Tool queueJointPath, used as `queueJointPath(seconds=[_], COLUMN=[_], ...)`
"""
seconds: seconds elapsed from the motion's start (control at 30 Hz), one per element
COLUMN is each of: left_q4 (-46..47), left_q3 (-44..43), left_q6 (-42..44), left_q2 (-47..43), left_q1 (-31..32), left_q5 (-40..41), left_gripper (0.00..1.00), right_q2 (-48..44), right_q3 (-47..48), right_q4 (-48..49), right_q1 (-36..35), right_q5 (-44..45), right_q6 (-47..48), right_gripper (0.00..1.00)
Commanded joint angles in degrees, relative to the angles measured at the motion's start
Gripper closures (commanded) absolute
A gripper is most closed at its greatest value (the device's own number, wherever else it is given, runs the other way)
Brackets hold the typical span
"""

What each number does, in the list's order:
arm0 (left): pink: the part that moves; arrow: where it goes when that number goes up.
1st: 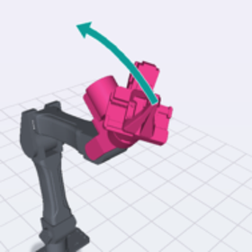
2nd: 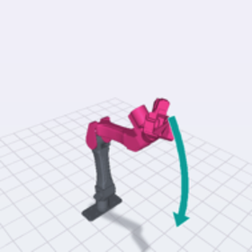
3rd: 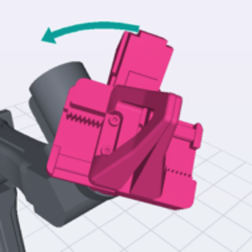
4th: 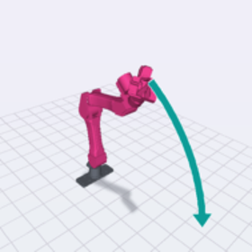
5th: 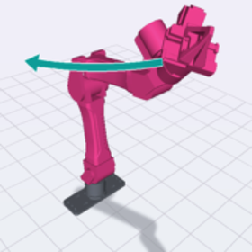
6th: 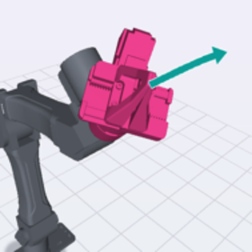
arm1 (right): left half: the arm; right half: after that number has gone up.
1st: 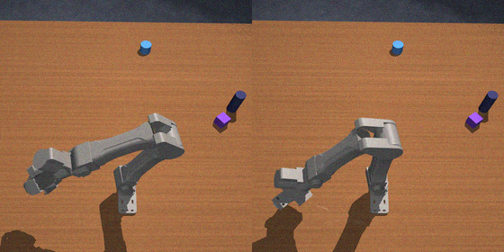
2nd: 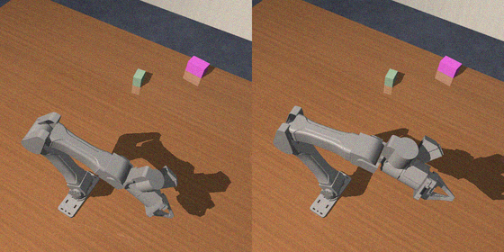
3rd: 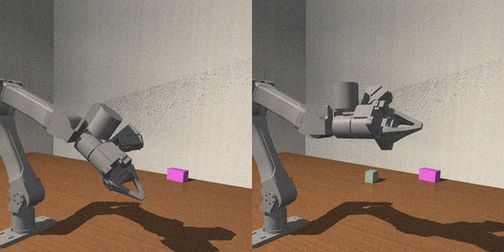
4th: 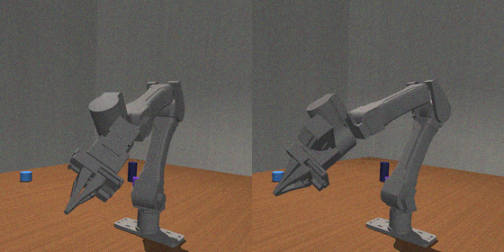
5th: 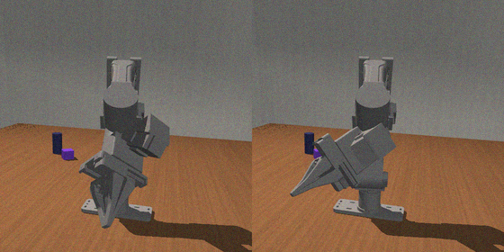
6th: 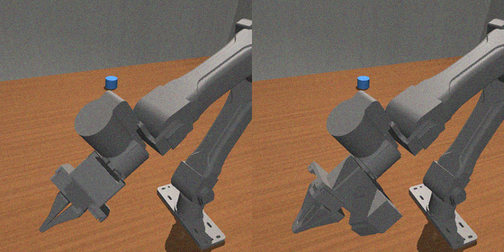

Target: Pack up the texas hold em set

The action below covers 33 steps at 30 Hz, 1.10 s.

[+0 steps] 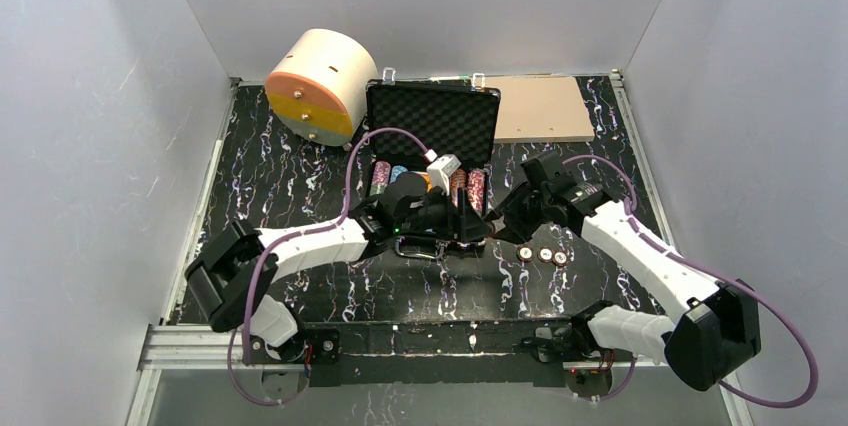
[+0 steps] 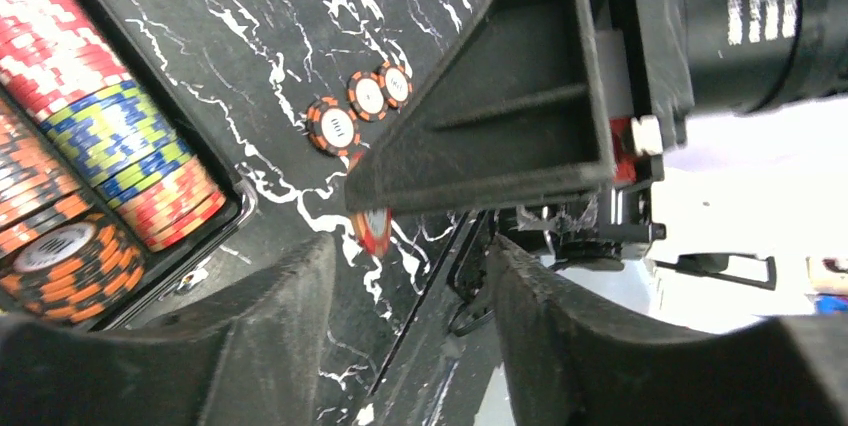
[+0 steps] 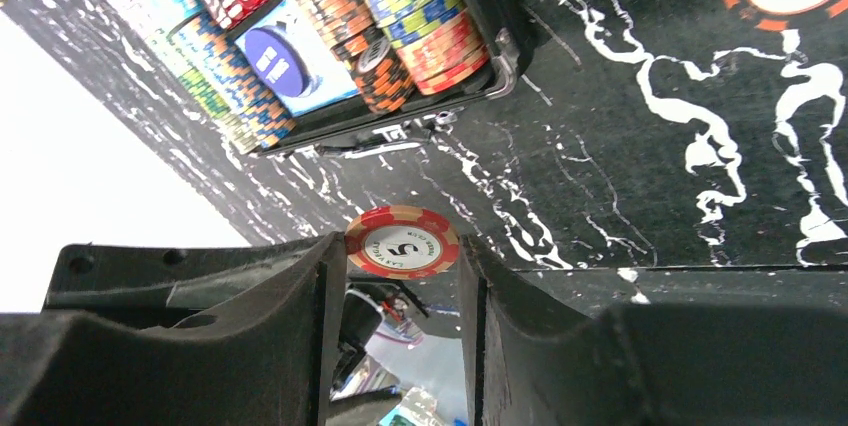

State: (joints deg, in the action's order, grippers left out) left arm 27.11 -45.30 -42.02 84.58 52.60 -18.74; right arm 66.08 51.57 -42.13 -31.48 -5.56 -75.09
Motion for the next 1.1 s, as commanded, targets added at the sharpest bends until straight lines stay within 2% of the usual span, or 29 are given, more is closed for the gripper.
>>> queueJointPath(seconds=[0.0, 0.13, 0.33, 0.47, 0.53, 0.6, 0.67, 0.73, 0.83, 1.0, 1.07], left_q4=[-2.2, -6.2, -5.9, -4.6, -4.3, -4.8, -7.3, -9.8, -14.2, -23.9, -26.6], left_q3=[-5.7, -6.5, -6.0, -5.2, -4.9, -4.8, -5.2, -5.7, -6.9, -11.3, -13.0], left_q6=[-5.2, -4.3, -5.2, -6.1, -5.9, -4.1, -0.6, 4.4, 15.2, 34.7, 39.8], left_q2=[1.9, 2.1, 1.7, 1.0, 0.7, 0.4, 0.2, 0.4, 0.8, 4.1, 5.3], left_q1=[-0.1, -0.2, -0.4, -0.5, -0.5, -0.5, -0.5, -0.5, -0.5, -0.4, -0.4], left_q5=[-0.7, 2.6, 2.9, 2.4, 2.3, 2.4, 2.8, 2.9, 2.3, -4.1, -5.5], left_gripper=[0.50, 0.61, 0.78, 0.97, 1.00, 1.00, 1.00, 1.00, 1.00, 1.00, 1.00], right_q2=[-2.5, -3.7, -4.1, -4.1, -4.1, -3.8, -3.1, -2.9, -4.2, -7.2, -7.9], right_q3=[1.7, 0.5, 0.3, 0.2, 0.2, 0.5, 1.2, 1.9, 2.1, 0.0, -1.3], right_q4=[2.2, 3.5, 3.2, 2.6, 2.2, 1.5, -0.4, -2.8, -5.6, -8.3, -8.5], right_q1=[0.6, 1.0, 1.2, 1.4, 1.5, 1.9, 3.2, 4.8, 7.9, 12.9, 13.8], right_q5=[-3.3, -4.3, -4.5, -4.6, -4.0, -2.8, -1.6, 0.1, 2.4, 3.7, 3.2], right_q6=[-2.5, -3.8, -4.1, -3.6, -2.8, -1.1, 1.7, 4.4, 7.4, 10.9, 11.6], right_gripper=[0.58, 0.58, 0.58, 0.57, 0.53, 0.43, 0.32, 0.28, 0.26, 0.25, 0.25])
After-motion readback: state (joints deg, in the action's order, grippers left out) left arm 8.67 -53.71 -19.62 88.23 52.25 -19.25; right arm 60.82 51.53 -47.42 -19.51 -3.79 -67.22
